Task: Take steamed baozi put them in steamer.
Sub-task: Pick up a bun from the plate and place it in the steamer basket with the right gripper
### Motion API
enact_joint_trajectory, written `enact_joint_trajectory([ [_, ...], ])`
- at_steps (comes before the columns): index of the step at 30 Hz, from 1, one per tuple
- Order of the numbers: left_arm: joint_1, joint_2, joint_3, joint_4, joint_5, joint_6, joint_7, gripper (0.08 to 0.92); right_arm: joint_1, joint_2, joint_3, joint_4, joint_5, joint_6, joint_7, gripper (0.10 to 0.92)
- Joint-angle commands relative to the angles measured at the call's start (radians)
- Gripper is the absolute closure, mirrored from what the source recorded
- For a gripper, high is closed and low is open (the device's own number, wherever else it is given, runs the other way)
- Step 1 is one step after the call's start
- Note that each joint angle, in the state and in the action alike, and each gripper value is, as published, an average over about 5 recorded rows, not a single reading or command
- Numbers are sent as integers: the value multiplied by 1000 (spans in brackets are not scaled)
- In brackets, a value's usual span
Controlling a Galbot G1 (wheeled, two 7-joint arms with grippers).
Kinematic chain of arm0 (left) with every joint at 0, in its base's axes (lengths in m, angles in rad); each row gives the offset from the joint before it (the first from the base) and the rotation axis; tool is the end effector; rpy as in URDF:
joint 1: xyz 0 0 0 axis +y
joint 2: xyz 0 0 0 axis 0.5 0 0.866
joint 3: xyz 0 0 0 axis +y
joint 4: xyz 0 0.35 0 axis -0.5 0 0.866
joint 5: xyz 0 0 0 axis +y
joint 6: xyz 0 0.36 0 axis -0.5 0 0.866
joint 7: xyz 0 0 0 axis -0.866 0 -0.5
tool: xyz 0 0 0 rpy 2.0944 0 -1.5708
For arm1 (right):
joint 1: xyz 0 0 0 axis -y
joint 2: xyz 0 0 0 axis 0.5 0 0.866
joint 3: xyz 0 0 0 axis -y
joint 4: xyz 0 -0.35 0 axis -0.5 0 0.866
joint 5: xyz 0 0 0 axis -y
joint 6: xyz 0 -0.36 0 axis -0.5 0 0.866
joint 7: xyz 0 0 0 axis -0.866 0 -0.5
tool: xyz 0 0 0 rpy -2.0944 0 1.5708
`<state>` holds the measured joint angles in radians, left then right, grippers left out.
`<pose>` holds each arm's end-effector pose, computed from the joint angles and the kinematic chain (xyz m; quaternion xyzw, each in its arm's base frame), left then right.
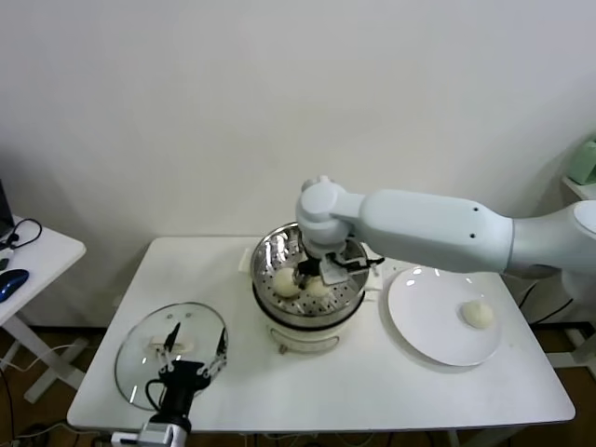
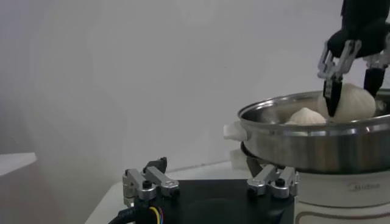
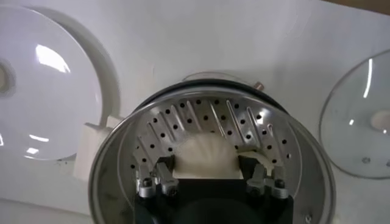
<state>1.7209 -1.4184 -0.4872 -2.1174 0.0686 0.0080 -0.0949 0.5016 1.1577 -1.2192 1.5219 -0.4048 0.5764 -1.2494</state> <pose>0.1387 0.0137 -0.3189 -0.0132 -0.9939 -0.0894 0.0625 0.4774 0.1769 -0.0721 -0.6207 -0.0774 -0.7783 0.0555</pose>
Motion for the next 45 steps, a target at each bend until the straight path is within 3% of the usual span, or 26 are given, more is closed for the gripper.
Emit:
enact_joint_trajectory([
  [1, 0, 1, 0, 2, -2, 2, 1, 177, -18, 43, -44, -48, 6, 27, 15, 330],
  [28, -10, 1, 5, 13, -6, 12, -1, 177, -57, 26, -30, -40, 12, 31, 39, 329],
  [36, -8, 6, 1, 12, -9, 12, -1, 177, -53, 11, -23, -34, 7, 32, 36, 210],
  [45, -11, 4, 3, 18, -8, 12, -1, 177, -20, -3, 28, -67, 39, 61, 21, 203],
])
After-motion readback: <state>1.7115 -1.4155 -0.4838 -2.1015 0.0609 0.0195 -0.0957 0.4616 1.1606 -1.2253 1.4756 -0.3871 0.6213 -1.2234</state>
